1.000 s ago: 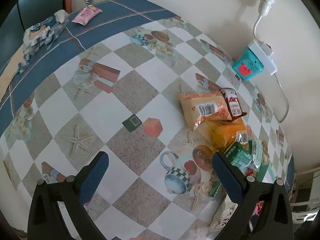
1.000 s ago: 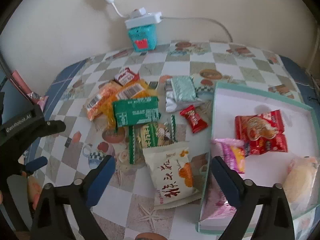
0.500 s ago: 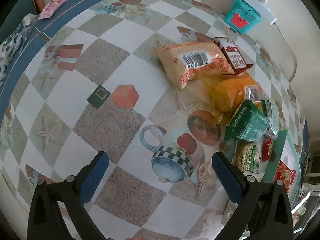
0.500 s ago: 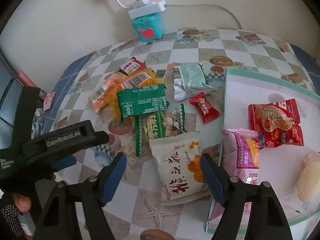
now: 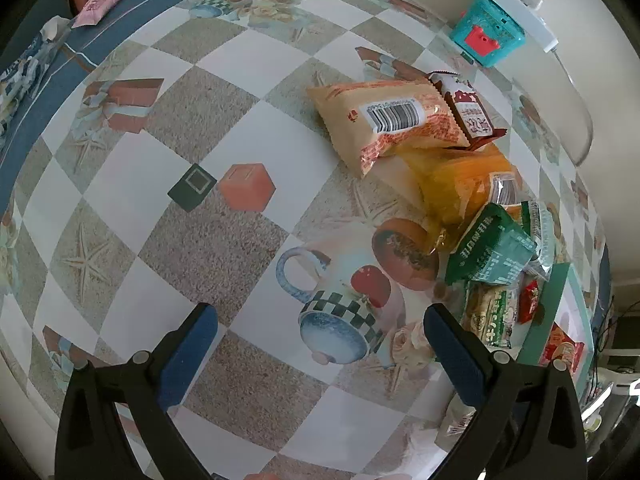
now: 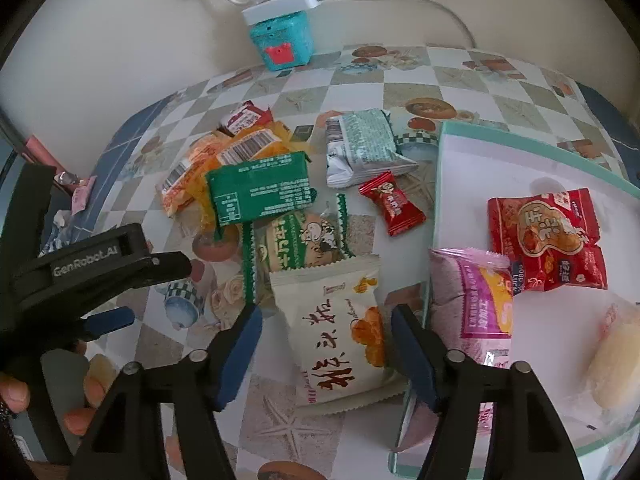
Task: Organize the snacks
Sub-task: 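Move both open tools back over the snack pile, then grasp the white cracker pack with the right tool while the left tool grasps the green-wrapped bun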
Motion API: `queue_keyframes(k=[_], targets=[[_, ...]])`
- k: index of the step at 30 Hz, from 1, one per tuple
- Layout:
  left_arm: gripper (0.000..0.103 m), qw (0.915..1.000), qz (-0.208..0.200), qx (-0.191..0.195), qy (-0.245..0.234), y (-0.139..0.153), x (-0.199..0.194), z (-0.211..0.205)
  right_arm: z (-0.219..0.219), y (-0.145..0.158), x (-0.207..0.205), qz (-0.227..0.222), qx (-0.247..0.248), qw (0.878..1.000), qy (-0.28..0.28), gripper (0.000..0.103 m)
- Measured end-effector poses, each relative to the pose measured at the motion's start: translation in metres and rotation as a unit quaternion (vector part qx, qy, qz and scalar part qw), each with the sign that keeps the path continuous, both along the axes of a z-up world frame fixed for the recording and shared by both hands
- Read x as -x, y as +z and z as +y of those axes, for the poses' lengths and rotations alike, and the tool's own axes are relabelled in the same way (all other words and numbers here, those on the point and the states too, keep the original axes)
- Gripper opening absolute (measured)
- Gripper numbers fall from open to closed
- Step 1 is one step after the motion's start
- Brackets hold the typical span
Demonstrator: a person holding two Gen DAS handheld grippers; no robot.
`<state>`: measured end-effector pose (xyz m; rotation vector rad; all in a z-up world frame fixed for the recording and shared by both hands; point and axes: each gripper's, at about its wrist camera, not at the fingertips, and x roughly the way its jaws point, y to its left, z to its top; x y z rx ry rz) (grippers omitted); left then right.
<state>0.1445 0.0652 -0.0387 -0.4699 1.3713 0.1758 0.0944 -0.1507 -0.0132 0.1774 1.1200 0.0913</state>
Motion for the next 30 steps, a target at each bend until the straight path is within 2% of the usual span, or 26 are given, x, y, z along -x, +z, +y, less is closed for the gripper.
queue_keyframes(k=[5, 9, 19, 23, 27, 30], targets=[[0.103, 1.0000, 0.001, 0.002, -0.003, 0.002, 0.000, -0.002, 0.010, -0.002, 0.000, 0.005, 0.014, 1.000, 0.019, 0.067], [0.103, 1.0000, 0.001, 0.002, -0.003, 0.001, 0.000, -0.001, 0.020, -0.004, 0.002, 0.012, 0.005, 0.999, 0.043, 0.063], [0.103, 1.0000, 0.004, 0.001, -0.007, -0.002, -0.001, -0.003, 0.045, -0.020, 0.005, 0.042, 0.061, 0.994, 0.080, 0.063], [0.103, 0.9999, 0.010, -0.002, -0.013, -0.004, -0.001, -0.005, 0.053, -0.023, 0.007, 0.042, 0.092, 0.991, 0.089, 0.062], [0.103, 0.9997, 0.015, -0.011, -0.016, -0.007, -0.001, -0.007, 0.060, -0.024, 0.012, 0.035, 0.117, 0.988, 0.095, 0.054], [0.103, 0.9997, 0.014, -0.017, -0.014, -0.007, -0.001, -0.006, 0.060, -0.025, 0.013, 0.034, 0.116, 0.989, 0.085, 0.054]])
